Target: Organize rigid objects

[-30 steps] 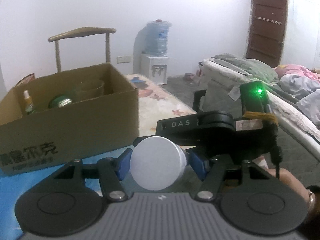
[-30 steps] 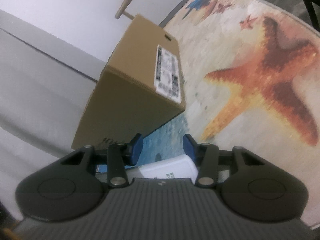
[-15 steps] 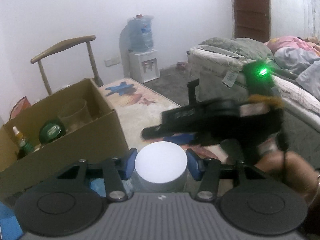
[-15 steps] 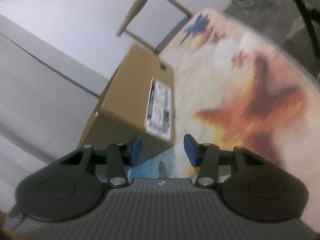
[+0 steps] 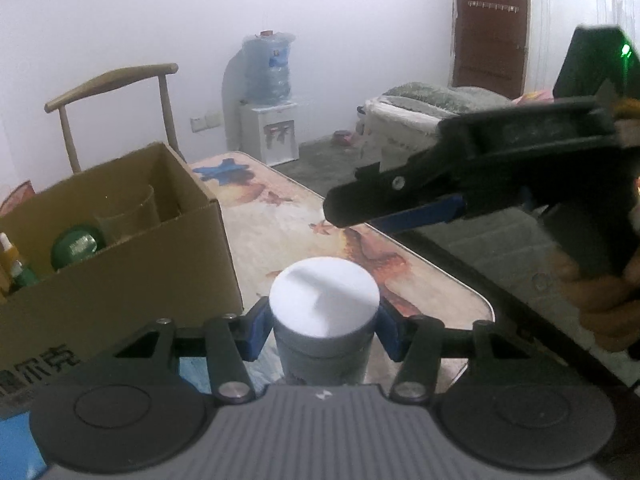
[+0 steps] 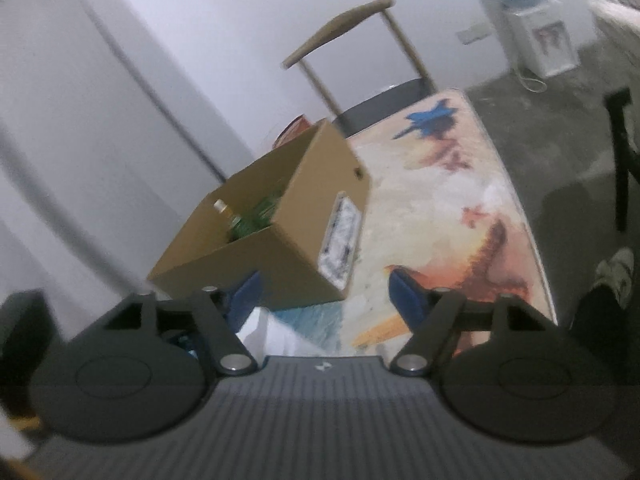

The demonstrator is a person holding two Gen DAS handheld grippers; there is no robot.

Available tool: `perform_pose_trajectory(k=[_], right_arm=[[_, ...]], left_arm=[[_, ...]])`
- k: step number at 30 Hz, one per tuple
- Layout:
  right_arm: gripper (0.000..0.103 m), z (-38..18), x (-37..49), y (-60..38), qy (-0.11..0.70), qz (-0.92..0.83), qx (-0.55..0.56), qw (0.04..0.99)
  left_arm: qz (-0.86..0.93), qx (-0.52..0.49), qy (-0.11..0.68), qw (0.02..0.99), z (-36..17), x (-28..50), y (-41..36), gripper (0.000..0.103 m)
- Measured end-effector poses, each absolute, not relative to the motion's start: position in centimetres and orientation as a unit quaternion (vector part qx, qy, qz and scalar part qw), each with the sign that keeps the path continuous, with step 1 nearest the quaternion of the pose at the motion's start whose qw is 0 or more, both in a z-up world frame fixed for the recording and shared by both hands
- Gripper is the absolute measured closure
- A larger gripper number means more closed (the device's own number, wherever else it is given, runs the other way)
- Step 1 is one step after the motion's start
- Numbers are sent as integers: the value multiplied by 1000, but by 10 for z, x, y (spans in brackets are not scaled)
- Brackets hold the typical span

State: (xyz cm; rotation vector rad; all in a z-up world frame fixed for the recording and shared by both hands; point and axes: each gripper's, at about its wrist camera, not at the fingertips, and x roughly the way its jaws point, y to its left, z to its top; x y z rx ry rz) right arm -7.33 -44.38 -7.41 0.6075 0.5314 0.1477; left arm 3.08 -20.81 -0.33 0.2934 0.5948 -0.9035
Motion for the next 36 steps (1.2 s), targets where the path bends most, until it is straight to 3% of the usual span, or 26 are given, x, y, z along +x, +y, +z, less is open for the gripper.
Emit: perform_pose_trajectory(k=[14,22,26,36], right_arm=[[26,-43,-52,-373,334,122,132,925],[32,-51,-42,-362,362,119,103,919],[46,-54,-38,-358,369,126,99,915],[49,-11,-40,-351,347,135,104,922]], left_arm=[[-450,105,276,843,-36,42,-193,48],[-451,106,263,846,-38,42,-194,48],[-451,108,257,848,-37,40,-195,49],[-430,121,200,872,22,36,-173,49]])
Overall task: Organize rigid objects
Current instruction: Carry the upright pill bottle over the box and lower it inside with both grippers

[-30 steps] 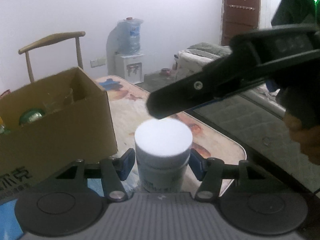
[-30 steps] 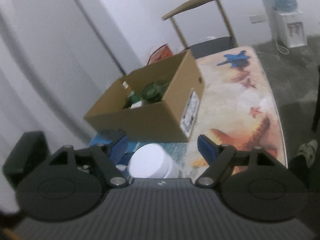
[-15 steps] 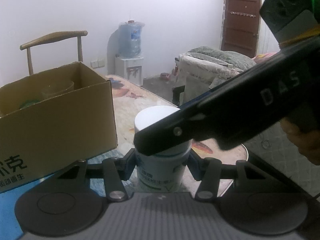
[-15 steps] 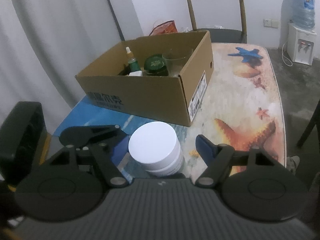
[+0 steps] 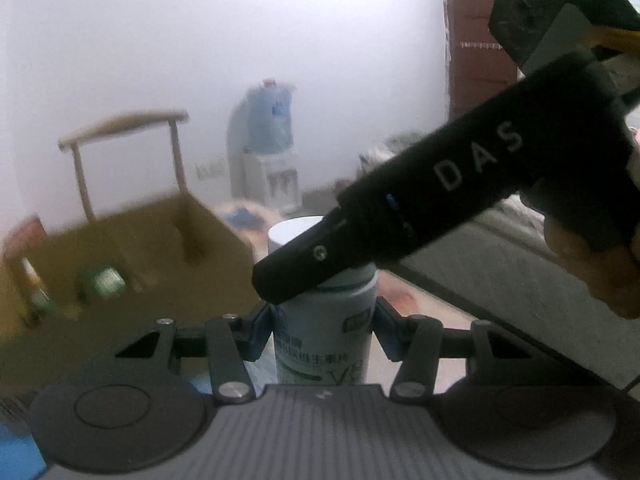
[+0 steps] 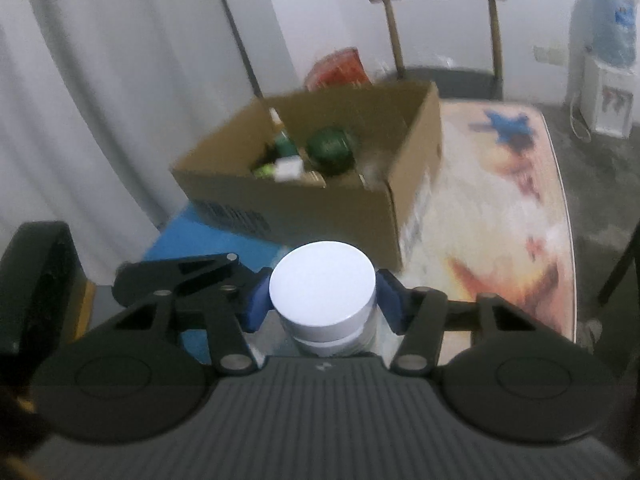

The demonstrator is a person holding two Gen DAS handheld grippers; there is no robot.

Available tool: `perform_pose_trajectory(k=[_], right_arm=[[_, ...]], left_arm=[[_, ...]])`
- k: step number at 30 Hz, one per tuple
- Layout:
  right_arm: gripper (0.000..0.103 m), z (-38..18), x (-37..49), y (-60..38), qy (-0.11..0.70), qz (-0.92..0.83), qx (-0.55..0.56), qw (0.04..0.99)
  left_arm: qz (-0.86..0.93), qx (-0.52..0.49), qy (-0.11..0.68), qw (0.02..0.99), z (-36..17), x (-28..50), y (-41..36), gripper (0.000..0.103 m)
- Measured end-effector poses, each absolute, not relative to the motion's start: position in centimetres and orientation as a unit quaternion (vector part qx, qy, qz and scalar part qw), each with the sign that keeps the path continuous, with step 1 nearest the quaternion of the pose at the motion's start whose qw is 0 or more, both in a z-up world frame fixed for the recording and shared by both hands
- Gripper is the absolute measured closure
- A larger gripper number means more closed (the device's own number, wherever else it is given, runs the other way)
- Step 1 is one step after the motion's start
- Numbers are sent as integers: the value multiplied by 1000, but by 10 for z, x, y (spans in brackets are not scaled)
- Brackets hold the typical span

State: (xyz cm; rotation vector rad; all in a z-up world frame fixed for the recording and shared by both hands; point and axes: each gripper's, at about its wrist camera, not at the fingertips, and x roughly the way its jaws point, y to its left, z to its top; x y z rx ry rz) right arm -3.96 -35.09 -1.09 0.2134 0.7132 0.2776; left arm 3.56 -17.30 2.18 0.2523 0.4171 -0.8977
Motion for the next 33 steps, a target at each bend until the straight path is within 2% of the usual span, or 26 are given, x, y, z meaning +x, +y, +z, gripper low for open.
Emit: perform_pose_trajectory(k=[6,11,20,33], right_arm=[[51,51,-4,-339,307,176,76,932],[52,78,54,-335,305,197,56,930],[52,48,145,-346,360,198,84,908],[52,14,182,-341,396,185,65,897]], left_arm=[[-390,124,175,895,73,76,-160,49],[-370,106,220,896,88,134,-163,49],[-363,77,299,879,59,203,-175,46],[-349,80,341,869,37,217,-168,48]])
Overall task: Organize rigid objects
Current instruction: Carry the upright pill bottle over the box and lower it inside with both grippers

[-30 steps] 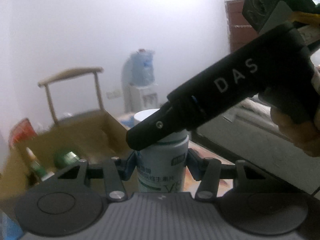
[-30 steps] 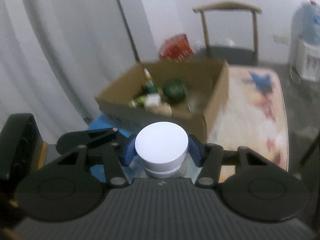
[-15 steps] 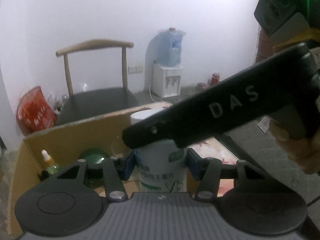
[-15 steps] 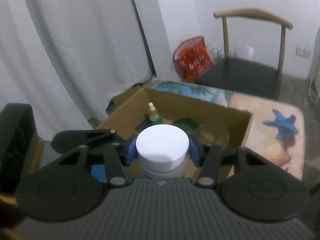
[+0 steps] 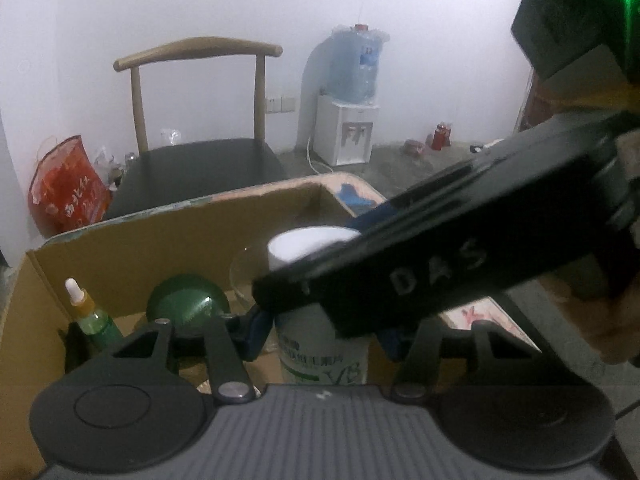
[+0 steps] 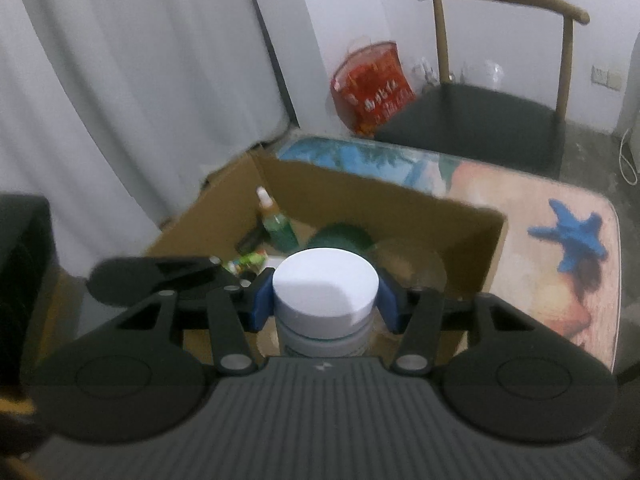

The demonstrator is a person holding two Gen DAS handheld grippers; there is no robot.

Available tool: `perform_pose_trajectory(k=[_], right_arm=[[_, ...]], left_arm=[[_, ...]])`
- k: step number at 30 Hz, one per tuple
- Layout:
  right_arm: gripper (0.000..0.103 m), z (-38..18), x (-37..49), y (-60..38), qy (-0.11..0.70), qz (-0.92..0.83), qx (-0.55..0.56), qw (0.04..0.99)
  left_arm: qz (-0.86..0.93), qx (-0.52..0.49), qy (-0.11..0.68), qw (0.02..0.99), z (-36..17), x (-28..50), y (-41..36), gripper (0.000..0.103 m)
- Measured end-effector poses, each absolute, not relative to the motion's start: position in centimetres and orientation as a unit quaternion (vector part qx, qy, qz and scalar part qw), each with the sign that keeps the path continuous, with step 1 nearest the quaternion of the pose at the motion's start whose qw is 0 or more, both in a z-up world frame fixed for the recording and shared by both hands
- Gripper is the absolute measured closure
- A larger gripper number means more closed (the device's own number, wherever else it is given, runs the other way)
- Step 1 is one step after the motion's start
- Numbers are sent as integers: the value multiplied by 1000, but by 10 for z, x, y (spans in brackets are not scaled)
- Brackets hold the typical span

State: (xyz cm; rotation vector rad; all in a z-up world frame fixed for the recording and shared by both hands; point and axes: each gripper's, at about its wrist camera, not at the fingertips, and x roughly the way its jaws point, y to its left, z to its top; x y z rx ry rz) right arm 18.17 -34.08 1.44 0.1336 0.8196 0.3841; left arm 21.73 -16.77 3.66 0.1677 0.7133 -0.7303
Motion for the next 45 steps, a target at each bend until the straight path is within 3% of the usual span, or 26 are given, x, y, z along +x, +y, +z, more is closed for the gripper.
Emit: perform_pose_trajectory(k=[26,38,45], right_arm=[[49,-20,198,-339,465,169,39,868],[42,-10,191,-340,453,167,45,875],[40,1,180,-341,440,165,51,881]], left_arm=[[-341,98,361,863,21,218,-171,46],[-328,105,351,871,29,209,-168,29],[-323,113,343,875,36,197,-169,27]])
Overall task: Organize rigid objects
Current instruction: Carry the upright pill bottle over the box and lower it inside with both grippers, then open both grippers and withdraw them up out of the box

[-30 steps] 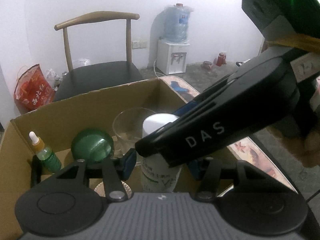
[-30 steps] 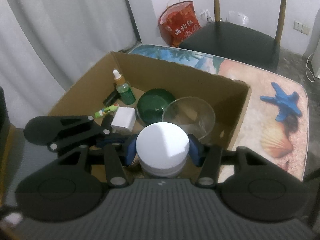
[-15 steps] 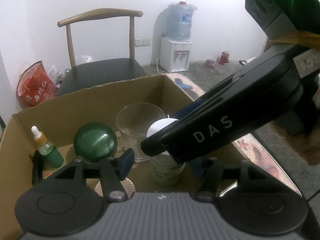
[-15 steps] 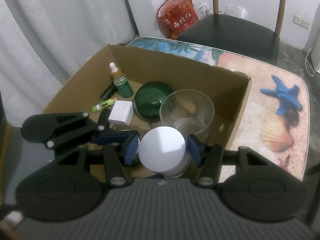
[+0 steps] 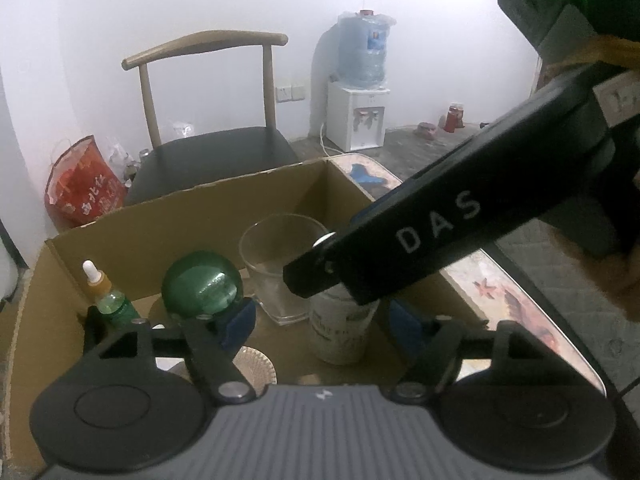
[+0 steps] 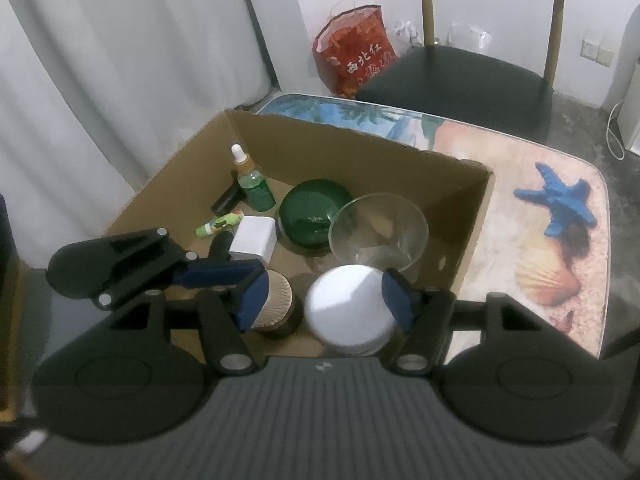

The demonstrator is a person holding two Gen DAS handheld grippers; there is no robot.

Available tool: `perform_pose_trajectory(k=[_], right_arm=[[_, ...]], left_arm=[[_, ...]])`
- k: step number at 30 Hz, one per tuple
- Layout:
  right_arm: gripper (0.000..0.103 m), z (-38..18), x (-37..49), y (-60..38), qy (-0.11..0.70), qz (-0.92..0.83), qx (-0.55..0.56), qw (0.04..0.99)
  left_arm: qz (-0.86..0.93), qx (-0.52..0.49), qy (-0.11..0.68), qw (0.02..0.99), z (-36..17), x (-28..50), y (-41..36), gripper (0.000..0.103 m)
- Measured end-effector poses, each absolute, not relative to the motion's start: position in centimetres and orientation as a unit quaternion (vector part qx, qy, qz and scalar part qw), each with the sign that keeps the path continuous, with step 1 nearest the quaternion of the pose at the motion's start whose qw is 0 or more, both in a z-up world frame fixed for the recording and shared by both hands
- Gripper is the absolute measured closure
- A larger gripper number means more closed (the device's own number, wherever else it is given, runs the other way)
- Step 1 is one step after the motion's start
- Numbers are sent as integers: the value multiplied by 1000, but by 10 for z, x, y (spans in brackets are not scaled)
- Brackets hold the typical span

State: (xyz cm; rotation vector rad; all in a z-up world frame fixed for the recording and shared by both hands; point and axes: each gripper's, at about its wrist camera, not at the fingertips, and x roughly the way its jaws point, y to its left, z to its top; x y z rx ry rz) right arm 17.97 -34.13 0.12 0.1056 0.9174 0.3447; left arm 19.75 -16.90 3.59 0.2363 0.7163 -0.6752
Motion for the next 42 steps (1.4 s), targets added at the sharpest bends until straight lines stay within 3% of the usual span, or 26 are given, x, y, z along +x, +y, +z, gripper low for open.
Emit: perform_pose_trajectory(k=[14,18,22,26,31,42], right_arm=[[39,25,150,-344,412,160,55,895],[39,34,138,-347,402,159,62,900],[36,45,119,-353,382,154,78,908],[26,59,86,-359,346,142,96,922],[2,74,28,-362,285,118,125,943],[1,36,-53,-331,246,-42,138,958]], left_arm=[[-315,124,327,882,52,172,-169,27],[-316,120,316,886,60,162,-167,14],[-318,112,304,891,70,146,-158,14],[-319,86,291,898,82,125,-136,1],[-300,74,264,914,95,95,-109,0],[-216,20,298,929,99,68,-67,0]])
